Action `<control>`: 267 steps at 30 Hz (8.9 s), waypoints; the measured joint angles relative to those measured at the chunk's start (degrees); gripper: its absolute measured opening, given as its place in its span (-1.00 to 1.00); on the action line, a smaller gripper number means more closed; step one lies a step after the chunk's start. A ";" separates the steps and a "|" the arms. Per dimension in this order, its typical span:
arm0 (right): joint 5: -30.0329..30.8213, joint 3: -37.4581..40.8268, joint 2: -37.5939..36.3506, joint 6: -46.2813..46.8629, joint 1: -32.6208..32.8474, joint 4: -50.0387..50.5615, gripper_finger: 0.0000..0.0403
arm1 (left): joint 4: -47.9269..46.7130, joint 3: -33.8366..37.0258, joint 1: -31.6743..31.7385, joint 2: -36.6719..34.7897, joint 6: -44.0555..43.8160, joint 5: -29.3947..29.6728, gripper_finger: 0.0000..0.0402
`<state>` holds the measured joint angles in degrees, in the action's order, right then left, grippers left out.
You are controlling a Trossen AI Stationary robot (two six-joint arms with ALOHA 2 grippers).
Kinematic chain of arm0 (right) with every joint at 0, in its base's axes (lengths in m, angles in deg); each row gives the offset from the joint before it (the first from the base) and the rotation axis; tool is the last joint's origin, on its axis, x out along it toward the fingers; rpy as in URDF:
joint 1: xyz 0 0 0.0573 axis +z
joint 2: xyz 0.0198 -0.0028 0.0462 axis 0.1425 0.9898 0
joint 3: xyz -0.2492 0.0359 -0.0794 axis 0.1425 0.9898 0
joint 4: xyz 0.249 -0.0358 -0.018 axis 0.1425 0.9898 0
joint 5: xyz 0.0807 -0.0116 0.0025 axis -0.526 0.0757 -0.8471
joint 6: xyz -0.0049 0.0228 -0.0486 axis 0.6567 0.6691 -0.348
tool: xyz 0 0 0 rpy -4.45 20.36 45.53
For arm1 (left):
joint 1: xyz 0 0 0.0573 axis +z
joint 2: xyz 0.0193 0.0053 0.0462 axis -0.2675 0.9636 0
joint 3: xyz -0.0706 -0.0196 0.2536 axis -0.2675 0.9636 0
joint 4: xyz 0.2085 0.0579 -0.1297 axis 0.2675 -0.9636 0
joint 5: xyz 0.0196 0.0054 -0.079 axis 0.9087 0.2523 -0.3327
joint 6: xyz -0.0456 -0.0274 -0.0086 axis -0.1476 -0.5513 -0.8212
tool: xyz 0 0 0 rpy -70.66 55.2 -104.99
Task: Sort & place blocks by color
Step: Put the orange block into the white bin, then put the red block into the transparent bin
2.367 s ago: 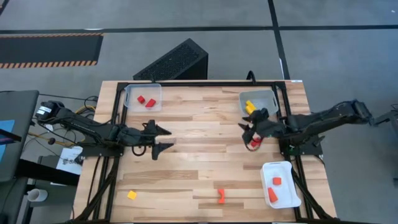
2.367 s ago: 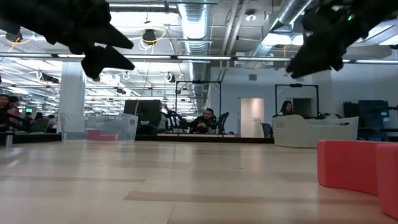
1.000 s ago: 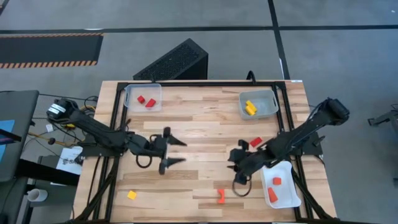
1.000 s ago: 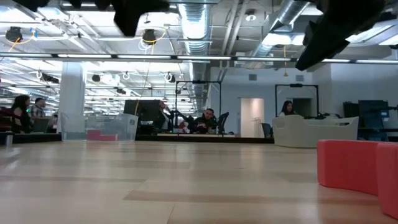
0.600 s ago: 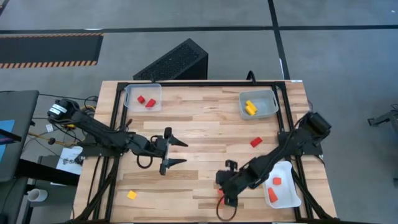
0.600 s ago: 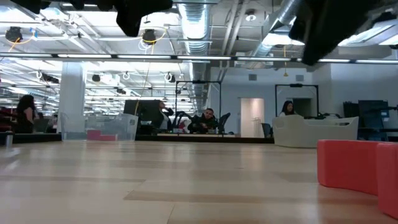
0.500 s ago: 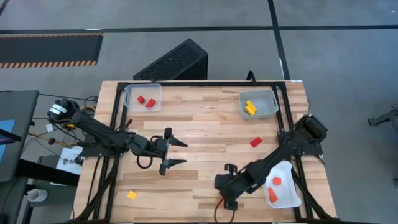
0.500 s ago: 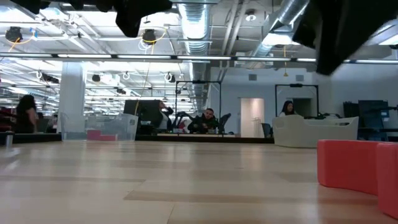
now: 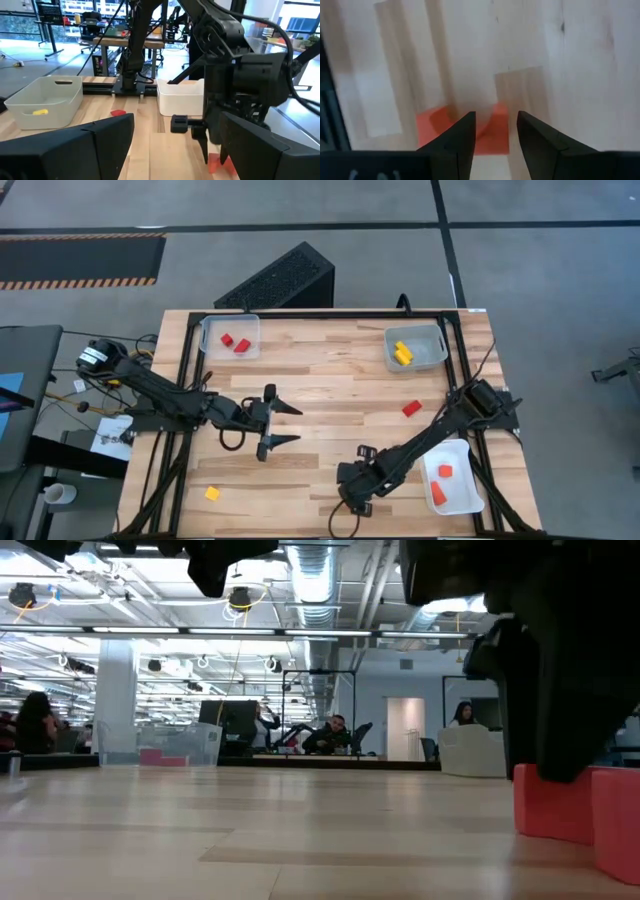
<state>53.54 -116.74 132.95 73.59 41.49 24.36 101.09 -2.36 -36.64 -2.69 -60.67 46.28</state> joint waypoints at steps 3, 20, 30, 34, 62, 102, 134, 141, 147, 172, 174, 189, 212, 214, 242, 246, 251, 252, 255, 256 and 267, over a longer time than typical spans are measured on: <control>0.09 0.02 0.21 1.30 -0.16 0.32 -0.16 | 0.11 0.00 0.00 0.00 -0.02 -0.01 0.39; 0.40 2.12 -0.26 4.56 -0.51 3.40 -0.79 | -1.38 0.00 0.00 -0.02 -1.55 0.10 0.39; 3.24 0.98 -5.36 4.05 0.18 7.80 -0.88 | -1.38 0.00 0.00 0.00 -1.64 0.41 0.39; 6.21 0.96 -8.21 5.23 0.86 10.79 -0.89 | -1.36 0.00 0.00 -0.02 -1.64 0.57 0.39; 8.34 15.23 -34.29 27.85 16.49 35.52 -0.87 | -1.48 0.00 -0.02 0.02 -2.16 0.54 0.39; -15.73 31.17 -35.59 44.63 24.10 17.88 -0.81 | -3.50 0.02 -0.02 0.08 -3.61 1.88 0.39; -17.92 24.92 -45.29 30.21 9.77 36.78 -0.21 | -3.84 0.02 0.00 0.07 -3.78 3.55 0.39; -5.72 24.57 -48.16 14.77 0.15 37.34 -0.22 | -5.42 0.02 0.00 0.08 -4.14 5.02 0.39; 2.19 24.55 -45.84 -0.58 -8.39 37.36 -0.10 | -6.18 0.02 -0.02 0.07 -4.49 5.06 0.39; 0.18 38.19 -44.01 -35.62 -35.58 23.25 0.20 | -11.00 0.04 -0.02 0.09 -7.05 5.03 0.39; -0.39 39.06 -43.85 -36.61 -35.59 22.21 0.20 | -11.04 0.04 -0.02 0.09 -7.12 5.04 0.39; -3.03 38.75 -31.24 -36.29 -32.74 16.27 0.20 | -11.15 0.03 0.00 0.09 -7.23 6.68 0.39; -5.69 33.25 -23.43 -39.21 -32.64 13.93 -0.18 | -11.50 0.02 -0.02 0.09 -7.04 6.51 0.39; -5.97 31.52 -23.43 -39.24 -32.66 15.27 -0.36 | -11.49 0.02 0.00 0.09 -7.04 6.51 0.39; -6.95 29.11 -18.49 -36.71 -35.17 29.88 0.51 | -12.20 0.02 -0.02 0.09 -7.45 6.44 0.39; -6.99 30.53 -15.15 -37.06 -35.76 29.90 0.45 | -12.43 0.02 0.00 0.09 -7.45 6.44 0.39; -6.97 32.43 -11.68 -39.44 -35.72 28.01 0.38 | -12.61 0.02 -0.02 0.09 -7.45 6.44 0.39; -6.99 32.78 -11.34 -39.98 -35.69 27.10 0.35 | -12.61 0.02 -0.02 0.09 -7.45 6.44 0.39; -7.19 33.24 -11.35 -41.62 -35.24 25.22 0.23 | -12.72 0.00 -0.01 0.09 -7.45 6.44 0.39; -7.22 33.22 -11.59 -42.03 -35.22 24.73 0.18 | -12.78 0.00 -0.02 0.09 -7.45 6.44 0.39; -8.14 32.93 -17.47 -40.27 -35.37 20.86 -0.44 | -13.03 0.00 0.00 0.09 -7.45 6.46 0.39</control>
<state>45.40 -83.81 115.48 33.33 6.12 45.22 88.07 -2.36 -36.64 -2.60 -68.13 52.74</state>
